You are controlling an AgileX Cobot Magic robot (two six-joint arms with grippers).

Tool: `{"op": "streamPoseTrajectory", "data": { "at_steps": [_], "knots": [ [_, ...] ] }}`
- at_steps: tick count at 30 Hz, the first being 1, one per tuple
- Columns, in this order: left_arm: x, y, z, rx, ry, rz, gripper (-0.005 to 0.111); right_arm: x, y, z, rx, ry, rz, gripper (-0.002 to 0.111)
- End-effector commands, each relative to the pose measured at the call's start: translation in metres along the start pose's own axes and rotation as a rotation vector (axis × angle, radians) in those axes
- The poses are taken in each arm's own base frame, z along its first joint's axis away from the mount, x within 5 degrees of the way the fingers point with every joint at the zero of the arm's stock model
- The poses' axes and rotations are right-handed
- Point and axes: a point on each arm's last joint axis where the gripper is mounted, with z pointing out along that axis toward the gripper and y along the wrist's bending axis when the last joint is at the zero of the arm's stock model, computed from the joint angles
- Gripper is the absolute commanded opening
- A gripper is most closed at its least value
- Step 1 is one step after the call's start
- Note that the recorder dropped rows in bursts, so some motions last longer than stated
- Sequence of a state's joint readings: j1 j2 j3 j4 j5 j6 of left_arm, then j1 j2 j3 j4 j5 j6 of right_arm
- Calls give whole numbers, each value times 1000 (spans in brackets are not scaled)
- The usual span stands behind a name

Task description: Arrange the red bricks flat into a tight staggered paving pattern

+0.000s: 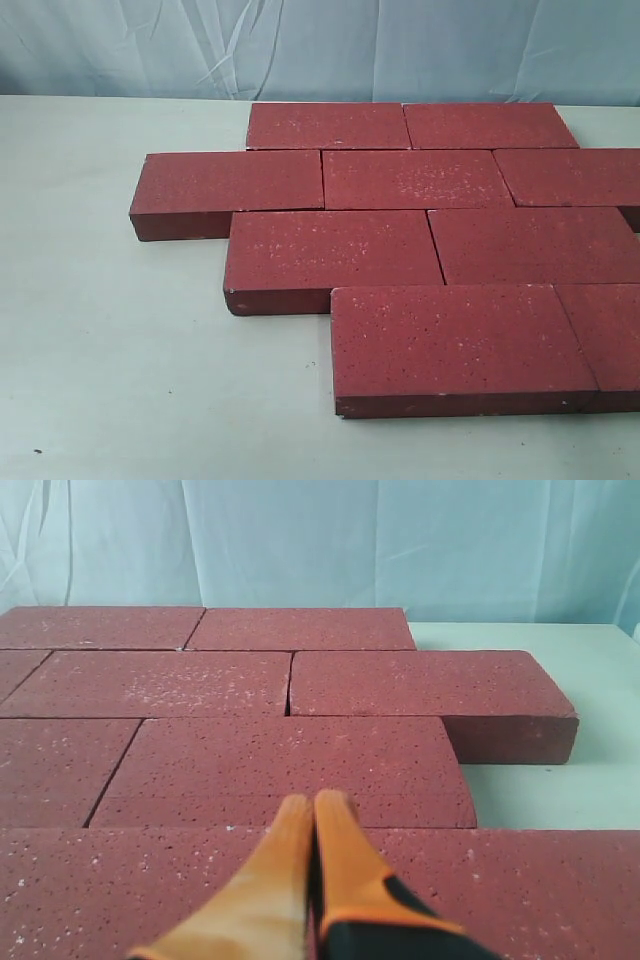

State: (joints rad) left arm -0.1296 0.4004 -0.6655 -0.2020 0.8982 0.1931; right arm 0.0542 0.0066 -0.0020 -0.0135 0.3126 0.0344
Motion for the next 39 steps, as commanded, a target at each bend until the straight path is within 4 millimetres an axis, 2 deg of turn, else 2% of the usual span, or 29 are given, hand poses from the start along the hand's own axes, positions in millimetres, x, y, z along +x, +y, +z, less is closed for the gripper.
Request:
{"op": "streamPoseTrajectory", "data": {
  "at_steps": [1,10,21,30,39],
  "knots": [
    [2,0,-1,-3,0,10,0,0,0,0,3,-13,-4,-1],
    [1,0,-1,-6,-7,12,0,0,0,0,3,-13,-4,-1],
    [12,2,-14,-107,-131,-24,0,0,0,0,3,-13,-4,-1],
    [38,8,0,-211,-270,-56,0,0,0,0,3,-13,-4,-1],
    [77,15,26,-265,-388,-42,0,0,0,0,3,-13,-4,-1]
  ]
}}
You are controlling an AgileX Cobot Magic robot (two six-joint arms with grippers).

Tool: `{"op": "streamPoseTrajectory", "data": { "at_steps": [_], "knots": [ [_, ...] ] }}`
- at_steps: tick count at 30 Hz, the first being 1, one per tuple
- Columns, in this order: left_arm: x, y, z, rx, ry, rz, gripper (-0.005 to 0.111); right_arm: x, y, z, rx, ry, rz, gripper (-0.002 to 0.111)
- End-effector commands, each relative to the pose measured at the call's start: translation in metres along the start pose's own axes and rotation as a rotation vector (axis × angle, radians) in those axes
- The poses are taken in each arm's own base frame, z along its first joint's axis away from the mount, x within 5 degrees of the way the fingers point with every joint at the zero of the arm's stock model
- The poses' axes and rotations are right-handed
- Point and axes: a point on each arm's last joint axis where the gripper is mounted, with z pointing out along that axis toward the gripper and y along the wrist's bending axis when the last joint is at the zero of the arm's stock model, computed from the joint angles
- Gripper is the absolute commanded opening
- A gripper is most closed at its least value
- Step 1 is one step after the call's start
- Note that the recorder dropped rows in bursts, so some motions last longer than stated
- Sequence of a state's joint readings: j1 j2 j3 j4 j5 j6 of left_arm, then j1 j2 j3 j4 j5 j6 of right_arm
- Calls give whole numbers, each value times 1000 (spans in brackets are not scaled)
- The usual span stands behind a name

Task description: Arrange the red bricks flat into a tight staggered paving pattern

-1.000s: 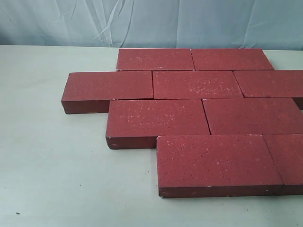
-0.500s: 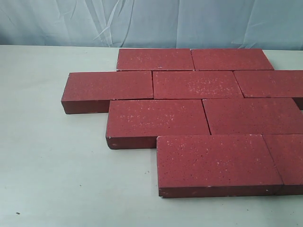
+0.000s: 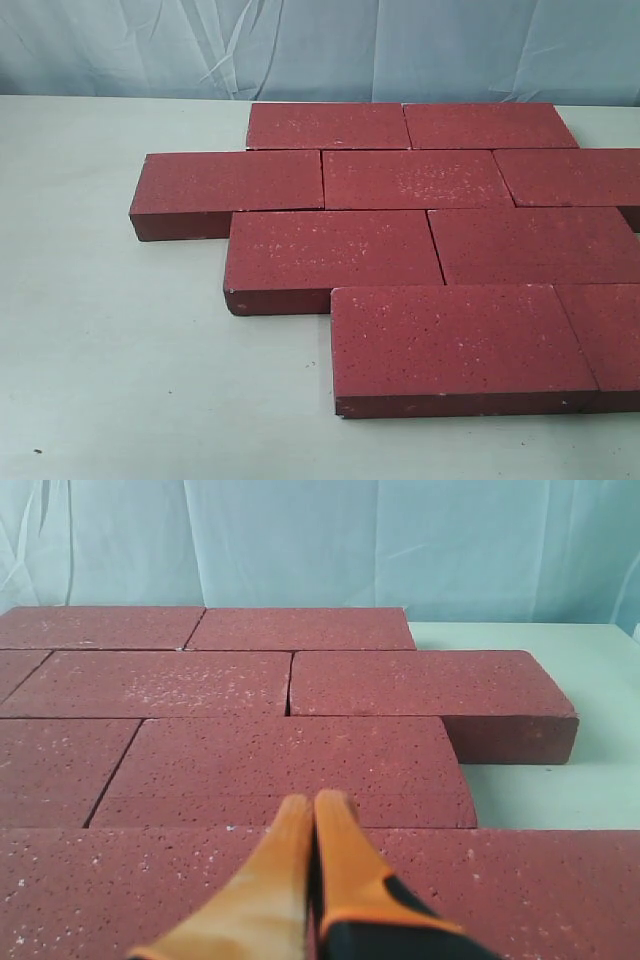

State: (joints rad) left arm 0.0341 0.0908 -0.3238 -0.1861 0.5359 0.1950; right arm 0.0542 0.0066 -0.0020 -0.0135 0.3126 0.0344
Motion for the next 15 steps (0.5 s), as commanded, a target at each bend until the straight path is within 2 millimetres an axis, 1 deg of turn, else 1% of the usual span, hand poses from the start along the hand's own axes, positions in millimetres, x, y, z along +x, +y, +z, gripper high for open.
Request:
{"op": "streamPoseTrajectory", "data": {
  "at_steps": [1,4,8,15],
  "knots": [
    [21,3,8,-37,-92,4,0,0,0,0,3,-13,-4,-1],
    [35,4,13,-51,-130,1,0,0,0,0,3,-13,-4,-1],
    [51,5,20,-57,-95,5,0,0,0,0,3,-13,-4,-1],
    [65,5,25,-58,-61,3,0,0,0,0,3,-13,-4,-1]
  ]
}}
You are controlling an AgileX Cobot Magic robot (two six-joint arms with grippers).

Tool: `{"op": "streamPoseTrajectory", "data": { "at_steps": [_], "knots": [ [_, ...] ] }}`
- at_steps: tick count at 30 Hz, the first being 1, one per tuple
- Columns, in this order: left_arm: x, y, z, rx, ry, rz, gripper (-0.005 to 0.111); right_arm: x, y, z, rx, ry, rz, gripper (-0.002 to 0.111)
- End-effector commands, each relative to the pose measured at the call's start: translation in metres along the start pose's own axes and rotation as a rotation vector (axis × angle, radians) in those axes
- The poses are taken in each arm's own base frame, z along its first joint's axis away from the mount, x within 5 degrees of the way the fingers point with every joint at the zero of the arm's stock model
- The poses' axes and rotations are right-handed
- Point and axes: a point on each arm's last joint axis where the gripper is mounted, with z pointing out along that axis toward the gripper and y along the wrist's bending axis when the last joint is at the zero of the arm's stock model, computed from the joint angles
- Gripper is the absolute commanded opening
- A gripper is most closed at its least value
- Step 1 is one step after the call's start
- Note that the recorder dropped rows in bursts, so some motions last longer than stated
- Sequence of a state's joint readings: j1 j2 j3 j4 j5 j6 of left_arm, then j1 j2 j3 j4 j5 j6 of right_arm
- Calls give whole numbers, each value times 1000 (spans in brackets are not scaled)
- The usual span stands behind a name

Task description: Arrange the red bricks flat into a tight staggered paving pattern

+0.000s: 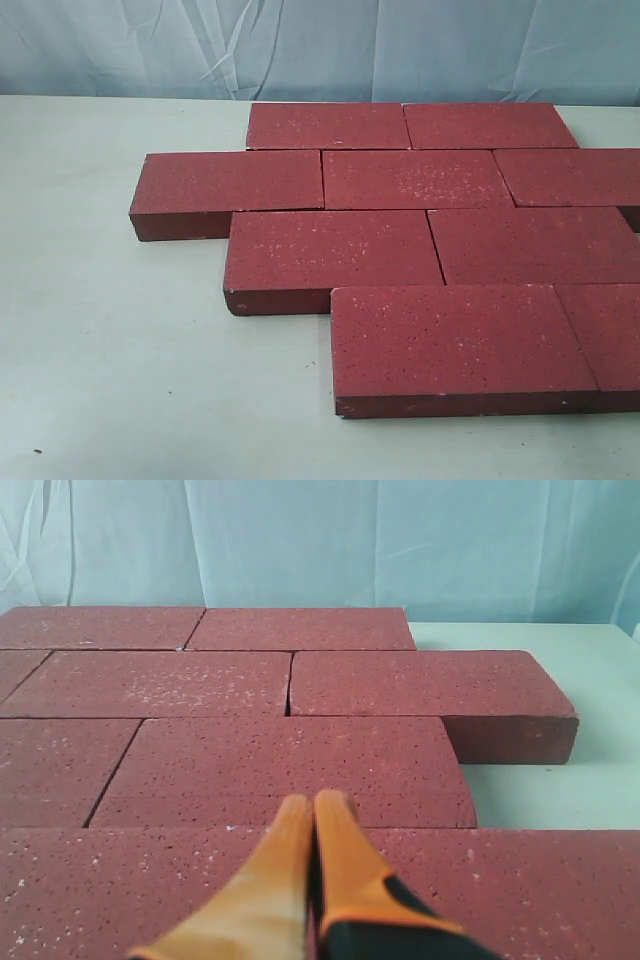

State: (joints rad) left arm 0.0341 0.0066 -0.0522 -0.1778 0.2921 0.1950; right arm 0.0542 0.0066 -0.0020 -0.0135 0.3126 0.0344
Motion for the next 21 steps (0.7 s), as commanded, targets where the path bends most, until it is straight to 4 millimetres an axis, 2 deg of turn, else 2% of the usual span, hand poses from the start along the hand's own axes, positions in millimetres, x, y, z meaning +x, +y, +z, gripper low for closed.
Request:
{"op": "streamPoseTrajectory", "data": {
  "at_steps": [1,21],
  "knots": [
    [6,1,2,-13,-5,11,0,0,0,0,3,-13,-4,-1],
    [15,5,4,-60,22,11,0,0,0,0,2,-13,-1,-1]
  ]
}}
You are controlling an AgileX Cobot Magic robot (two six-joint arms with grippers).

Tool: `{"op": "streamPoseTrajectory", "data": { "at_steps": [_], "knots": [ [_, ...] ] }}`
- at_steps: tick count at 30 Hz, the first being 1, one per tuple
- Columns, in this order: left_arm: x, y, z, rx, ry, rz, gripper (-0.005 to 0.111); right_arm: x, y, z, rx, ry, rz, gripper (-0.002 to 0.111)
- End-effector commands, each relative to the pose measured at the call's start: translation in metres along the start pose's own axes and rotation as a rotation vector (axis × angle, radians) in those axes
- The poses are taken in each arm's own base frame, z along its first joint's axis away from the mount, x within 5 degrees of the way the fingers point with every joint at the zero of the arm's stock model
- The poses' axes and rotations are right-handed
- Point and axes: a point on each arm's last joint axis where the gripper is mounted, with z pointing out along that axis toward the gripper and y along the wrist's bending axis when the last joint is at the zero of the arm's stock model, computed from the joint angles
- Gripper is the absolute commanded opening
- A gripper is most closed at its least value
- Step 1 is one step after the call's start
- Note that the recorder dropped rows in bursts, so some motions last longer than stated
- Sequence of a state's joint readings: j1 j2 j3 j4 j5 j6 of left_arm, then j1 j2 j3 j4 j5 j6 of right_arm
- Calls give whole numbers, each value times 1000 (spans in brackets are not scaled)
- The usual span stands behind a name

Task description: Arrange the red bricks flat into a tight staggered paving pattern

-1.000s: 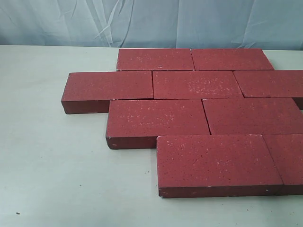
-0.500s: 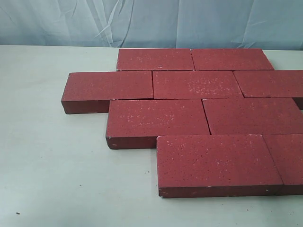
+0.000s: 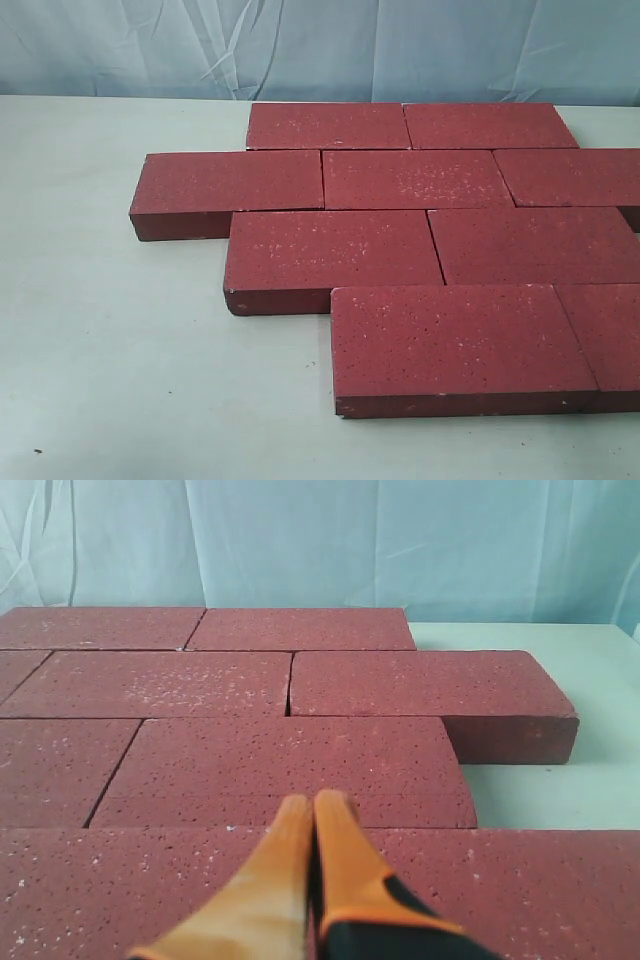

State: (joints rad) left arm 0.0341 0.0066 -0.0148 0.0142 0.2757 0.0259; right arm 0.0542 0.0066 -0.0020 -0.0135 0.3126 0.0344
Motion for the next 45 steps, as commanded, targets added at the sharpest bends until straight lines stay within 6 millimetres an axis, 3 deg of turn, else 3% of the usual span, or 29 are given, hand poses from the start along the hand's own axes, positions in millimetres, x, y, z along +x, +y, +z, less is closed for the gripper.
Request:
{"op": "streamPoseTrajectory", "data": {
  "at_steps": [1,45],
  "knots": [
    [3,0,1,-5,-5,-6,0,0,0,0,2,-13,-1,-1],
    [2,0,1,-6,-24,-3,0,0,0,0,2,-13,-1,-1]
  ]
}}
